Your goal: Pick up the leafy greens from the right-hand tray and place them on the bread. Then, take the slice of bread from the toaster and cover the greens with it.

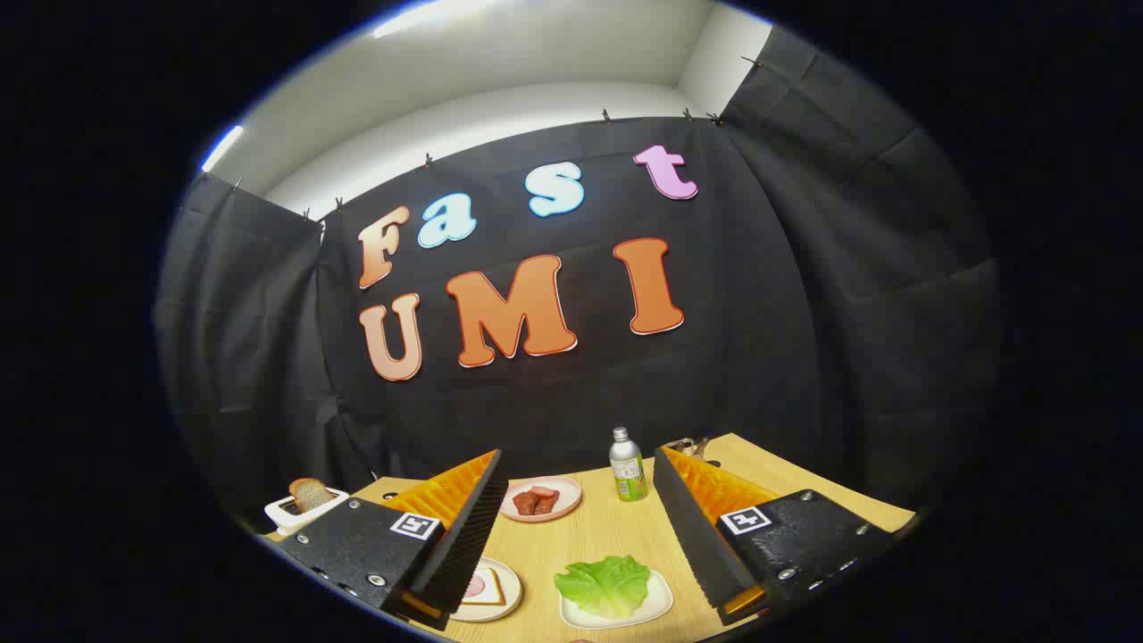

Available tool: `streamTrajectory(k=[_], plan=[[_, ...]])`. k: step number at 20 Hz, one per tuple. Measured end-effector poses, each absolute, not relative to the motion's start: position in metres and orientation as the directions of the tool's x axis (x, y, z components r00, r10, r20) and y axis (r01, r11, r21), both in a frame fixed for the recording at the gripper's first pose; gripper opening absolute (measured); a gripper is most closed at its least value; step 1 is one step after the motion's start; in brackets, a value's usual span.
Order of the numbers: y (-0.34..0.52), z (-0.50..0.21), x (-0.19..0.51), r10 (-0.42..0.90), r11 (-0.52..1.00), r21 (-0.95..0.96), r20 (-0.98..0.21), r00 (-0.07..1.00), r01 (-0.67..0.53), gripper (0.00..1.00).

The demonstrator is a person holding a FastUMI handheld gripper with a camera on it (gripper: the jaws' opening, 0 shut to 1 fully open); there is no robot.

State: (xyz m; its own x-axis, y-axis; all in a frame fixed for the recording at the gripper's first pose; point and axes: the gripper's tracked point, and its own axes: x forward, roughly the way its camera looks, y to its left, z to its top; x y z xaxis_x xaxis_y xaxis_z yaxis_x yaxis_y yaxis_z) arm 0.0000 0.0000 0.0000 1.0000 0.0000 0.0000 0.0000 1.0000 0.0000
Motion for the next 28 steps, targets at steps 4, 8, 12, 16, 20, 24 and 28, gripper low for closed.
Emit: streamTrajectory(k=[4,8,12,16,20,24,28], plan=[[0.003,0.005,0.0,0.009,1.0,0.027,-0.014,1.0,-0.009,0.98],[-0.009,0.021,-0.002,-0.032,0.999,-0.013,0.03,0.999,0.033,0.98],[0.001,0.01,-0.006,-0.042,0.999,-0.008,0.017,0.999,0.042,0.98],[0.004,0.005,-0.009,-0.053,0.998,-0.043,0.005,0.999,0.053,0.98],[0.017,-0.004,-0.005,-0.024,0.997,-0.071,-0.028,0.999,0.021,0.98],[0.024,-0.022,0.01,0.013,0.991,-0.133,-0.116,0.993,-0.028,0.98],[0.025,-0.076,0.03,0.03,0.978,-0.188,-0.322,0.946,-0.095,0.98]])
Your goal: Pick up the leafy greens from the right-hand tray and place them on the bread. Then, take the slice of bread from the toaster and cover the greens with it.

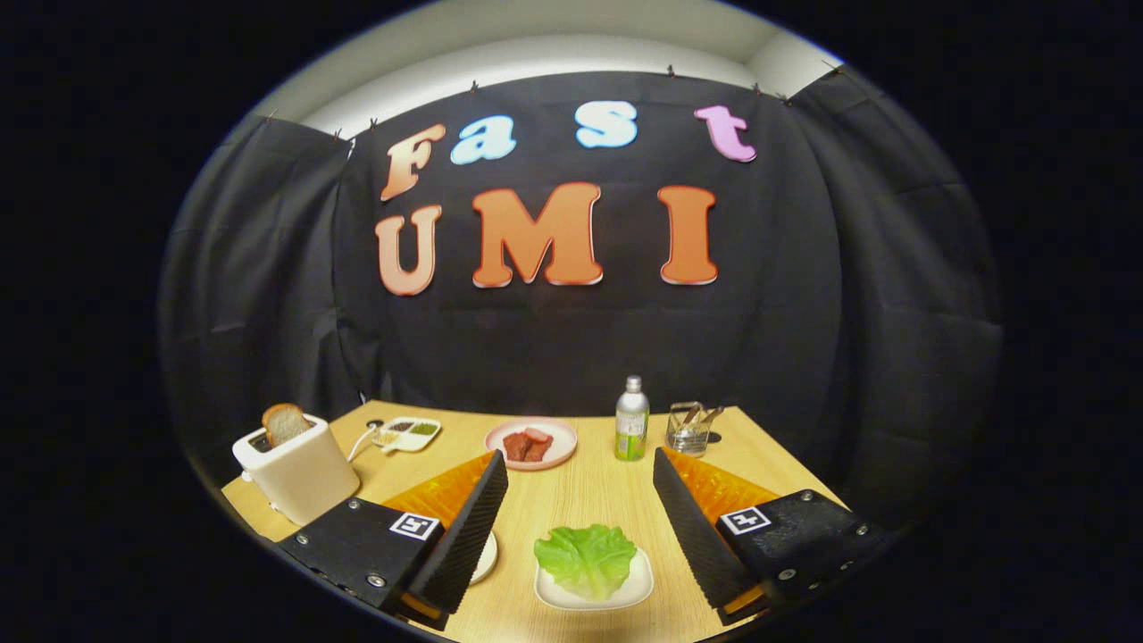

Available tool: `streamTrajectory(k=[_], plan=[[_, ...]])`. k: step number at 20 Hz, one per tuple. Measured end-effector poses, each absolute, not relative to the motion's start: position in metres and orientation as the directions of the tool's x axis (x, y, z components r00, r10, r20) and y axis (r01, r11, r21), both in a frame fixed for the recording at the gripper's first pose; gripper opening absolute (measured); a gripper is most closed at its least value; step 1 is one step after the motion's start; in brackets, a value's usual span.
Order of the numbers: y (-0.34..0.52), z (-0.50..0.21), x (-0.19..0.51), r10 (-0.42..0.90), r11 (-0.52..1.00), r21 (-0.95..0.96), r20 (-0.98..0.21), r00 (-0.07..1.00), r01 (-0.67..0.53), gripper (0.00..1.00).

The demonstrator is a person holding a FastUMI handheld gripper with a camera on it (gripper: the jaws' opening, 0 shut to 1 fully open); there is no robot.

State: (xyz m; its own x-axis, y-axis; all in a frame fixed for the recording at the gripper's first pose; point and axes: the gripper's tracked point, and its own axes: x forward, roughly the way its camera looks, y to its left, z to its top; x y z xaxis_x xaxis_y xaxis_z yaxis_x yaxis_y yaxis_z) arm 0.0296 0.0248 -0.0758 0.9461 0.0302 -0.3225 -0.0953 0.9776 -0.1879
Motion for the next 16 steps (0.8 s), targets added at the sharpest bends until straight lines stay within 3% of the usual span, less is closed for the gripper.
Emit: streamTrajectory(k=[6,16], plan=[[0.019,-0.143,0.057,-0.007,0.967,-0.213,-0.578,0.816,-0.142,0.99],[-0.003,-0.234,0.07,-0.103,0.946,-0.264,-0.798,0.594,-0.191,1.0]])
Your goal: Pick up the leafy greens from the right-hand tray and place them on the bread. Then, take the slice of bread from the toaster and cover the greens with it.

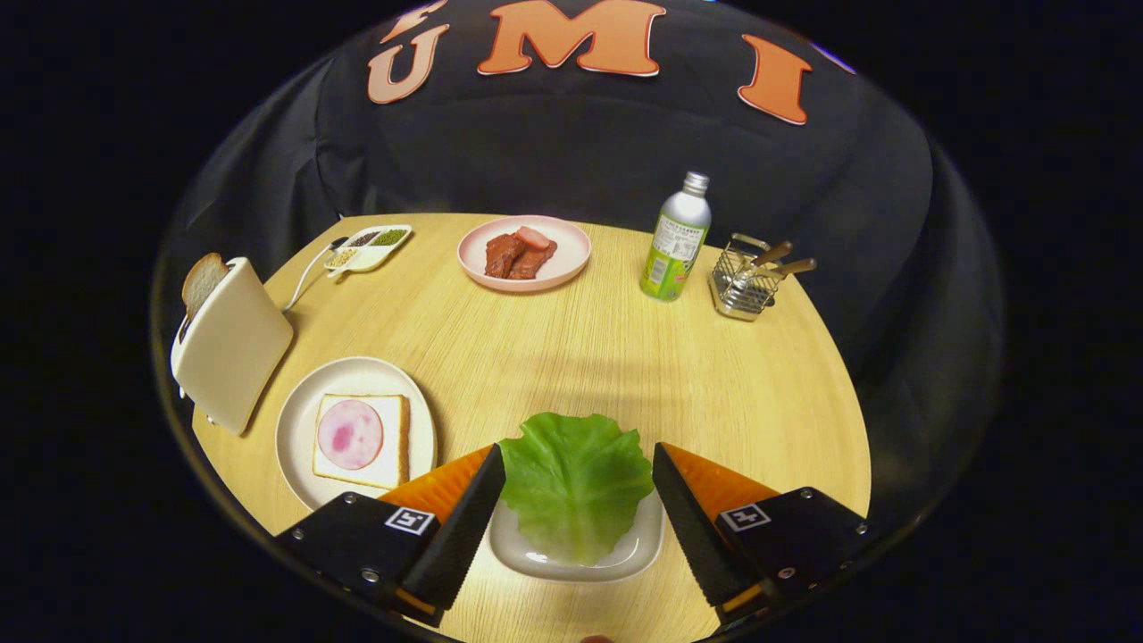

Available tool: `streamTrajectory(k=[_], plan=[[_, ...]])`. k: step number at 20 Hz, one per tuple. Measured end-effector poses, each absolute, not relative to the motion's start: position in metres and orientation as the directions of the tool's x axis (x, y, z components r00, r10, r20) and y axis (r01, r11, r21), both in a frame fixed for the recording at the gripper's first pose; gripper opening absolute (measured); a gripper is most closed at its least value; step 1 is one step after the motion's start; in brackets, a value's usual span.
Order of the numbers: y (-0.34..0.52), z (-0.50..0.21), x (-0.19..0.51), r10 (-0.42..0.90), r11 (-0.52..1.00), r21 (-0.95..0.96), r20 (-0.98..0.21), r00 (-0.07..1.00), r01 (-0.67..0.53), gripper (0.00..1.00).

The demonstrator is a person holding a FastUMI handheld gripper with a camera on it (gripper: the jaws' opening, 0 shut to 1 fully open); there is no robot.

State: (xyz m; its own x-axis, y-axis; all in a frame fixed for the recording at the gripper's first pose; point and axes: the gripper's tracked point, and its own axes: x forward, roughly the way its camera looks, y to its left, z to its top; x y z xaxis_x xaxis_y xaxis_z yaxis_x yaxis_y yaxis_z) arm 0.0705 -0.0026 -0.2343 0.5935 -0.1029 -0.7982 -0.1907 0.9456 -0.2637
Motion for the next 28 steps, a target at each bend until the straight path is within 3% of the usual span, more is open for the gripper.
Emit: streamTrajectory(k=[18,28], plan=[[-0.022,-0.297,0.055,-0.115,0.965,-0.198,-0.91,0.399,-0.173,0.97],[-0.028,-0.299,0.057,-0.115,0.963,-0.203,-0.903,0.413,-0.175,0.39]])
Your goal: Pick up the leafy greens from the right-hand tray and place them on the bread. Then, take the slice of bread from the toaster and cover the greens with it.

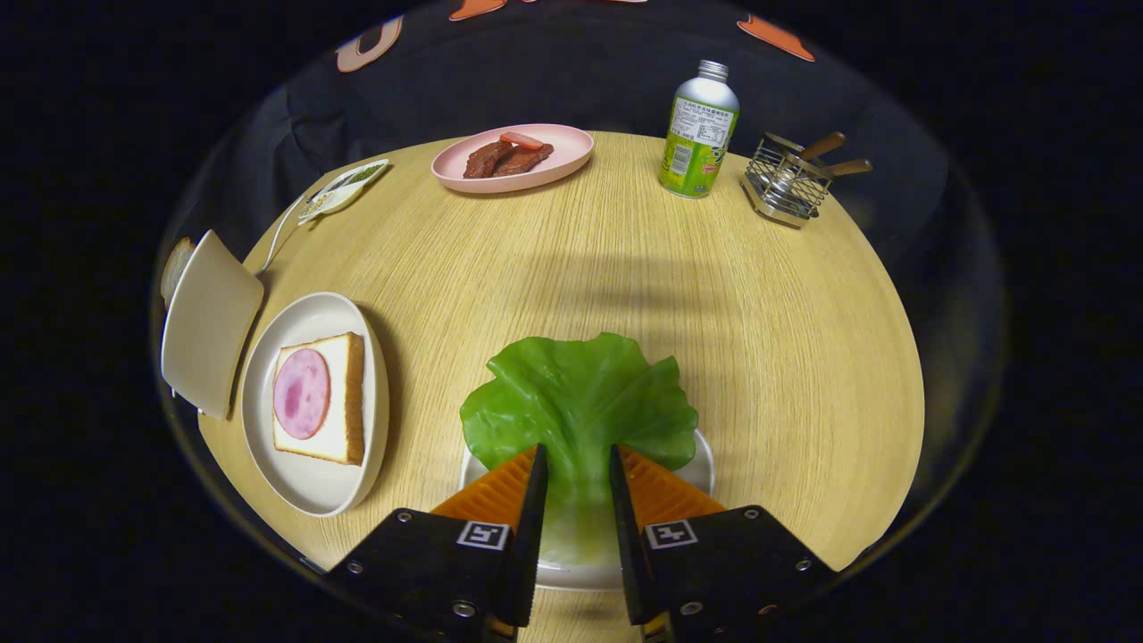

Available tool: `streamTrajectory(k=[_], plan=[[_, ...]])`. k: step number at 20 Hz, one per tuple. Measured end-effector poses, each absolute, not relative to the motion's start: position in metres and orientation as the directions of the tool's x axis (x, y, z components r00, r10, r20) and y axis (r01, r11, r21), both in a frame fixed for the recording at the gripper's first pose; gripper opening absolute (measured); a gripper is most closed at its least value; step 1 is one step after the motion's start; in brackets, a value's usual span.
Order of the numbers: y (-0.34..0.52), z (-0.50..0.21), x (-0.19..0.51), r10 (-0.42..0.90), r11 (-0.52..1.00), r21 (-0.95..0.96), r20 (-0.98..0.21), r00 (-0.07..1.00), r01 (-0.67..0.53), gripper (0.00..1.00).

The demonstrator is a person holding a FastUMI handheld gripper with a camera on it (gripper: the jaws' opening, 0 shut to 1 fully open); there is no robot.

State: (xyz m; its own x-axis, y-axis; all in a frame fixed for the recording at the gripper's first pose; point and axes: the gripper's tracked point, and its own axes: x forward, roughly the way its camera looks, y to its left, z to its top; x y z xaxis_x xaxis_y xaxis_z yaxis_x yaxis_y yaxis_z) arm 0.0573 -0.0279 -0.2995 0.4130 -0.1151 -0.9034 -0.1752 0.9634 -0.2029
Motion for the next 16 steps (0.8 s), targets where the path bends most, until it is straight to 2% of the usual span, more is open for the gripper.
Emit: streamTrajectory(k=[2,3,5,9,16], plan=[[-0.032,-0.298,0.058,-0.126,0.967,-0.207,-0.896,0.426,-0.149,0.27],[-0.034,-0.298,0.058,-0.133,0.968,-0.211,-0.893,0.43,-0.137,0.17],[-0.036,-0.297,0.058,-0.135,0.972,-0.204,-0.889,0.438,-0.114,0.05],[-0.041,-0.28,0.07,-0.162,0.973,-0.221,-0.849,0.503,-0.06,0.01],[-0.029,-0.228,0.08,-0.148,0.97,-0.232,-0.803,0.577,-0.073,0.01]])
